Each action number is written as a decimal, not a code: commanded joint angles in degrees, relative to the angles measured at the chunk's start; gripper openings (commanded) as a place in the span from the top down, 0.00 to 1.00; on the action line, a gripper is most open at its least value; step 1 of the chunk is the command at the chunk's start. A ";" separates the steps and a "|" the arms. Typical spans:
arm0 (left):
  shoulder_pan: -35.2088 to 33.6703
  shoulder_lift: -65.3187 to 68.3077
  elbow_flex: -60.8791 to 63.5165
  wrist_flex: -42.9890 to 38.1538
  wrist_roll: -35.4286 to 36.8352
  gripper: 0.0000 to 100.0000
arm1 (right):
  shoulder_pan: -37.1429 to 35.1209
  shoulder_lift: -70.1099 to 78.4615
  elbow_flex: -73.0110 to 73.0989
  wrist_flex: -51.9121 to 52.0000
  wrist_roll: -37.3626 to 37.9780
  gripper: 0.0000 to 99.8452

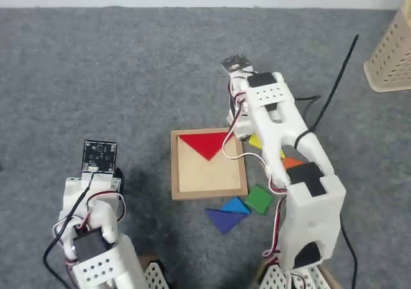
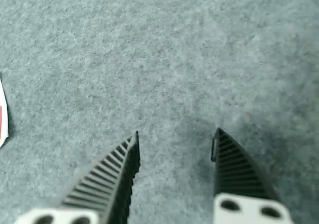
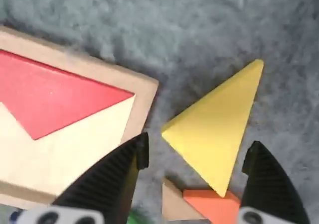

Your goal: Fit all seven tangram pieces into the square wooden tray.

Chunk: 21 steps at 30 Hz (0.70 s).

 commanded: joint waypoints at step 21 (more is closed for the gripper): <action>0.26 -0.53 -0.31 0.44 -0.53 0.78 | 4.44 10.59 -5.36 -1.54 1.05 0.76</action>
